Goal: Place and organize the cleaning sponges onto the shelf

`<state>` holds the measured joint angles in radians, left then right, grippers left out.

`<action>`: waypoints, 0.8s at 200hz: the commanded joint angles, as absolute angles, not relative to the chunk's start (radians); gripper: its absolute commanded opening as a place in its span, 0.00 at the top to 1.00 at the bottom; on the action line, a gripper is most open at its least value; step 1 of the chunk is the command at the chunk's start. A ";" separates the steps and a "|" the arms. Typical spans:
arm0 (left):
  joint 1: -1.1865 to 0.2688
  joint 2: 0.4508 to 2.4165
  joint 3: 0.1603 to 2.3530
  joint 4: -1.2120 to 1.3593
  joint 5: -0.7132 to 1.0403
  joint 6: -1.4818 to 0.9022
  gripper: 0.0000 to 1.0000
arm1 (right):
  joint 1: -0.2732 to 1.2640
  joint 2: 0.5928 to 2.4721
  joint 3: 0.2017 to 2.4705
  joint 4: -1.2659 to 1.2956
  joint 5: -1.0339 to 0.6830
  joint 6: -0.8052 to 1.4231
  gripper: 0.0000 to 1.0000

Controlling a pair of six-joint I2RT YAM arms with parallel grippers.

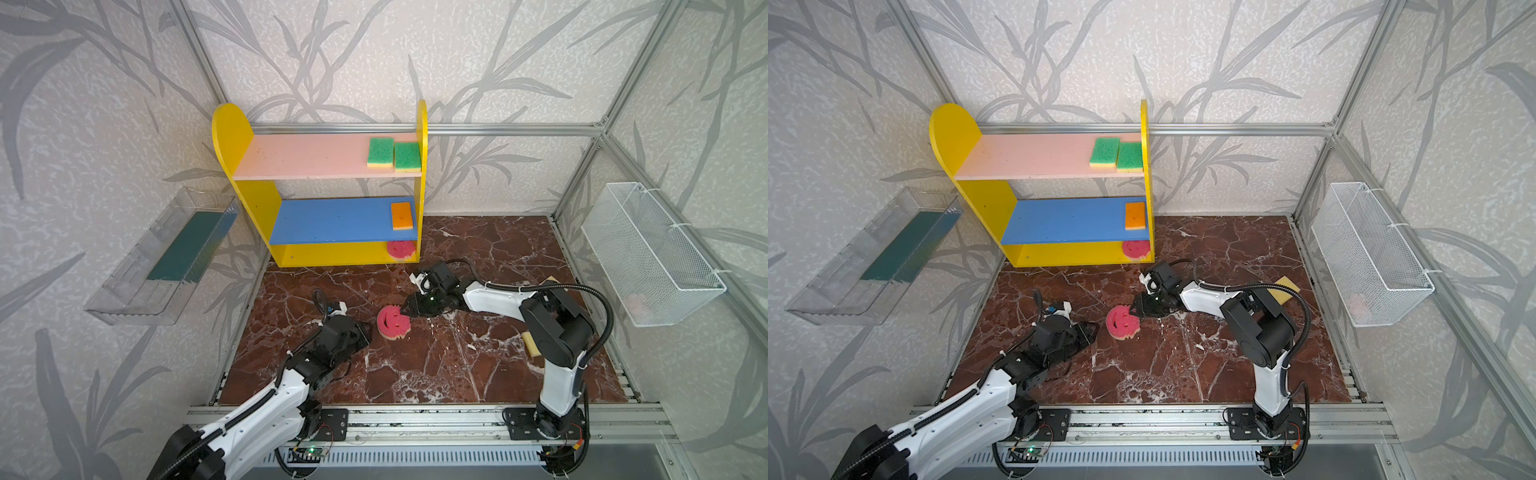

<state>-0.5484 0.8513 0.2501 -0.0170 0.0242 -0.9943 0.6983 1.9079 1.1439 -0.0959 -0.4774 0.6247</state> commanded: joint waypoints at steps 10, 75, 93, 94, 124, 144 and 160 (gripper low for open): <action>-0.545 0.958 0.324 -0.021 0.048 -0.995 0.62 | 0.684 1.823 1.130 -0.082 -0.462 0.627 0.47; -0.546 1.056 0.349 0.066 0.051 -1.003 0.62 | 0.646 1.751 1.058 -0.069 -0.475 0.614 0.47; -0.545 1.085 0.352 0.096 0.055 -1.005 0.63 | 0.639 1.743 1.041 -0.060 -0.479 0.612 0.47; -0.545 1.086 0.352 0.098 0.056 -1.005 0.63 | 0.638 1.743 1.040 -0.059 -0.480 0.611 0.47; -0.545 1.123 0.358 0.134 0.064 -1.010 0.63 | 0.630 1.732 1.019 -0.058 -0.482 0.606 0.47; -0.545 1.140 0.361 0.150 0.063 -1.010 0.63 | 0.626 1.726 1.009 -0.058 -0.484 0.600 0.47; -0.545 1.151 0.361 0.171 0.068 -1.011 0.64 | 0.623 1.727 1.004 -0.060 -0.486 0.595 0.47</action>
